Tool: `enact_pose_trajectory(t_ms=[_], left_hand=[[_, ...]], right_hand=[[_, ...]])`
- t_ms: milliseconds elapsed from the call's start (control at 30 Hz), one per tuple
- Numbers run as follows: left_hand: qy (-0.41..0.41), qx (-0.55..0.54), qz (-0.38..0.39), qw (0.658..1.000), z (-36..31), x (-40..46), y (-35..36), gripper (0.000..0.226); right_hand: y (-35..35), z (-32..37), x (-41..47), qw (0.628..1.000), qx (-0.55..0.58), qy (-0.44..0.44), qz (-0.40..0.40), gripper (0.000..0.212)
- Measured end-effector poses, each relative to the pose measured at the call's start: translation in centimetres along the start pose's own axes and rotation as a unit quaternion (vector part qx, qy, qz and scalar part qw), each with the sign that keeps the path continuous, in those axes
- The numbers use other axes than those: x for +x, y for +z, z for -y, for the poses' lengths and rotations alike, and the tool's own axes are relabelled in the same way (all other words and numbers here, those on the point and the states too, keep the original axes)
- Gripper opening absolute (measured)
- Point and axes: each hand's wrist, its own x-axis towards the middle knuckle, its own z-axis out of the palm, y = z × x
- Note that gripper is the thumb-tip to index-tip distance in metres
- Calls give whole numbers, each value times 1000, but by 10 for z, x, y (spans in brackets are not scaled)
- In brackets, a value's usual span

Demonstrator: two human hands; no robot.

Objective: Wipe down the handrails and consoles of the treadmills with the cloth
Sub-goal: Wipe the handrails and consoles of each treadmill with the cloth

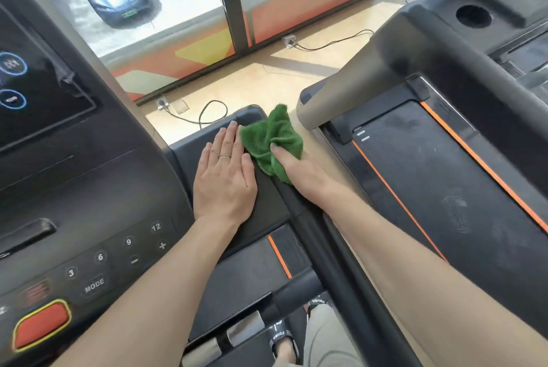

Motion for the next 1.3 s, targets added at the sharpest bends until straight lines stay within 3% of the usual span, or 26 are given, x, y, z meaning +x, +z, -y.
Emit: enact_pose_trajectory(t_ms=[100, 167, 300, 400, 467, 533, 633, 767, 867, 933, 1033, 1100, 1167, 1200, 1267, 1300], left_hand=[[2, -9, 6, 1000, -1, 0, -2, 58], [2, -14, 7, 1000, 0, 1, -2, 57], [2, -21, 9, 1000, 0, 0, -3, 58], [4, -22, 8, 1000, 1, -1, -2, 59], [5, -21, 10, 1000, 1, -1, -2, 57], [4, -20, 10, 1000, 2, 0, -2, 57], [4, -25, 11, 1000, 2, -1, -3, 57], [7, -24, 7, 1000, 3, 1, -1, 57], [5, -25, 3, 1000, 4, 0, -1, 56], [8, -29, 5, 1000, 4, -1, -2, 56], [11, -27, 5, 1000, 4, -2, -3, 57], [11, -26, 10, 1000, 4, -1, -4, 57], [10, -23, 13, 1000, 3, -3, -4, 57], [9, -20, 11, 1000, 3, -3, -4, 57], [11, -19, 12, 1000, 2, -3, -6, 57], [11, -17, 13, 1000, 1, -3, -6, 57]], right_hand=[[0, -40, -69, 984, -124, -118, -43, 70], [-4, -62, -105, 939, -271, -206, -41, 70], [-14, -66, -127, 780, -537, -320, 34, 76], [-19, -58, -131, 678, -627, -360, 132, 67], [-15, -54, -130, 643, -647, -377, 159, 53], [1, -42, -121, 638, -658, -348, 196, 49], [36, -25, -110, 626, -694, -220, 280, 52], [63, -12, -99, 639, -697, -91, 313, 42], [73, -12, -92, 634, -697, -47, 332, 32], [70, -17, -99, 645, -698, -96, 297, 36], [42, -35, -121, 659, -674, -297, 151, 42], [10, -58, -138, 712, -601, -355, 79, 33], [-13, -80, -160, 755, -576, -307, 65, 54], [-16, -86, -172, 797, -534, -279, 40, 58], [-5, -97, -189, 868, -434, -237, -34, 57], [2, -99, -194, 885, -406, -218, -69, 56]])
